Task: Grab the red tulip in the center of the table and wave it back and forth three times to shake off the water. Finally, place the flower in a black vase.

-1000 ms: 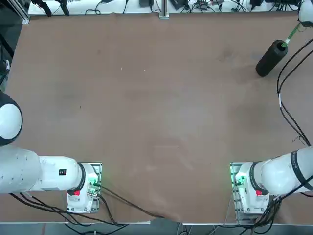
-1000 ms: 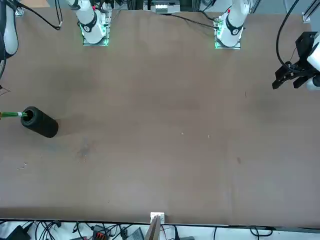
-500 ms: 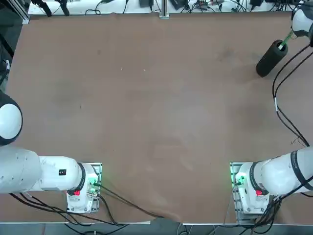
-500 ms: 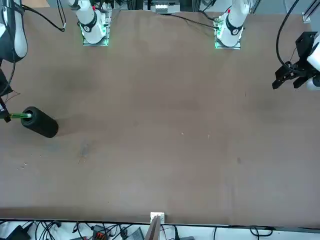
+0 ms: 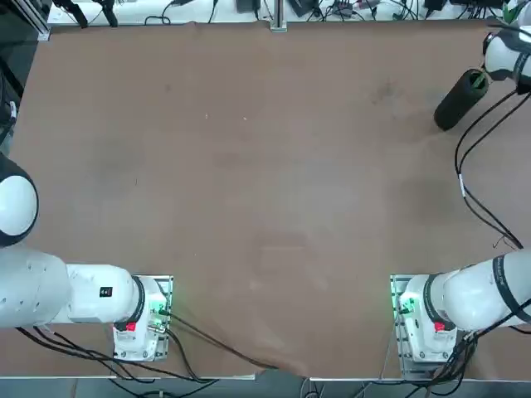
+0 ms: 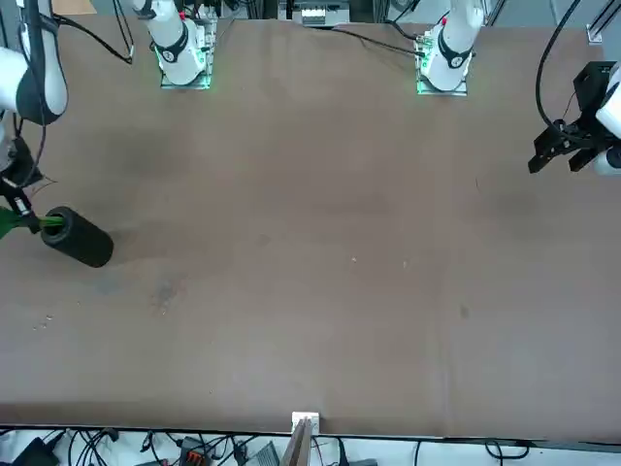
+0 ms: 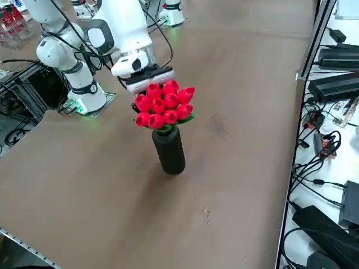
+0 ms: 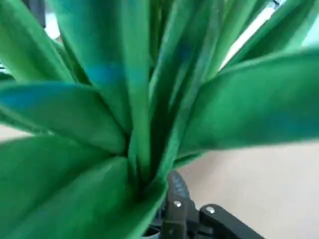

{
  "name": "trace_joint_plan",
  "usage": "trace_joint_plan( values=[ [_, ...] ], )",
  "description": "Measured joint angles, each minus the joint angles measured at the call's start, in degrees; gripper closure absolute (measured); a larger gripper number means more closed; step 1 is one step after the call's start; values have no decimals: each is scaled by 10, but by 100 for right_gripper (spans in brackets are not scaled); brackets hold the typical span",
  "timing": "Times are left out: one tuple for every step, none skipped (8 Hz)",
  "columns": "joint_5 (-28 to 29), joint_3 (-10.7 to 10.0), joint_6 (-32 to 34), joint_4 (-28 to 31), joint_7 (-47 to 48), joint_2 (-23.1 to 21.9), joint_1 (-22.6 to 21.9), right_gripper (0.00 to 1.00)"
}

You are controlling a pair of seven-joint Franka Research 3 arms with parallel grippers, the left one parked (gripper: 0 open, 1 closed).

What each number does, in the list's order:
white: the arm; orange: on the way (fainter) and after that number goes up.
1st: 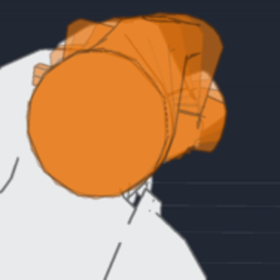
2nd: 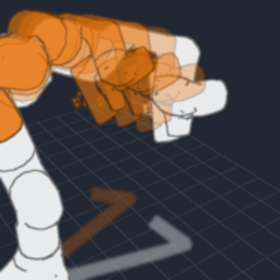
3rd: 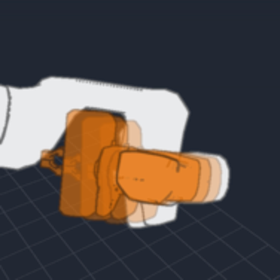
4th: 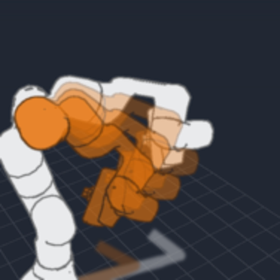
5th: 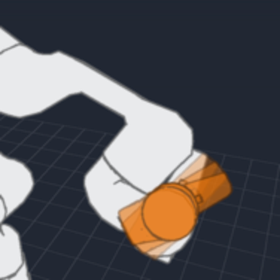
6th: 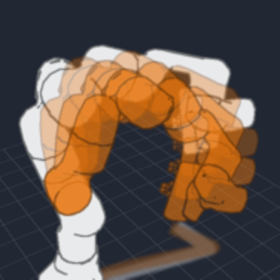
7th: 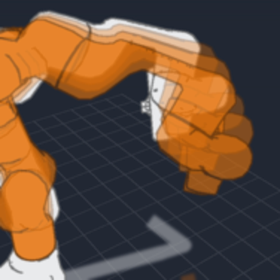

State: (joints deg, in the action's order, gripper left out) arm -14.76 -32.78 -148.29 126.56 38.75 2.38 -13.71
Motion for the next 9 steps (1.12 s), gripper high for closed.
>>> trace_joint_plan(
  values=[
    [-1,0,-4,6,13,2,0,88],
    [-1,0,-4,9,16,2,0,81],
    [-1,0,-4,9,18,1,0,77],
    [-1,0,-5,8,18,0,0,61],
    [-1,0,-6,7,18,-3,0,44],
    [-1,1,-6,7,18,-7,0,27],
    [-1,1,1,6,18,-10,-1,9],
    [-1,1,29,0,18,-15,-2,0],
    [-1,2,88,-18,18,-23,-9,0]
  ],
)
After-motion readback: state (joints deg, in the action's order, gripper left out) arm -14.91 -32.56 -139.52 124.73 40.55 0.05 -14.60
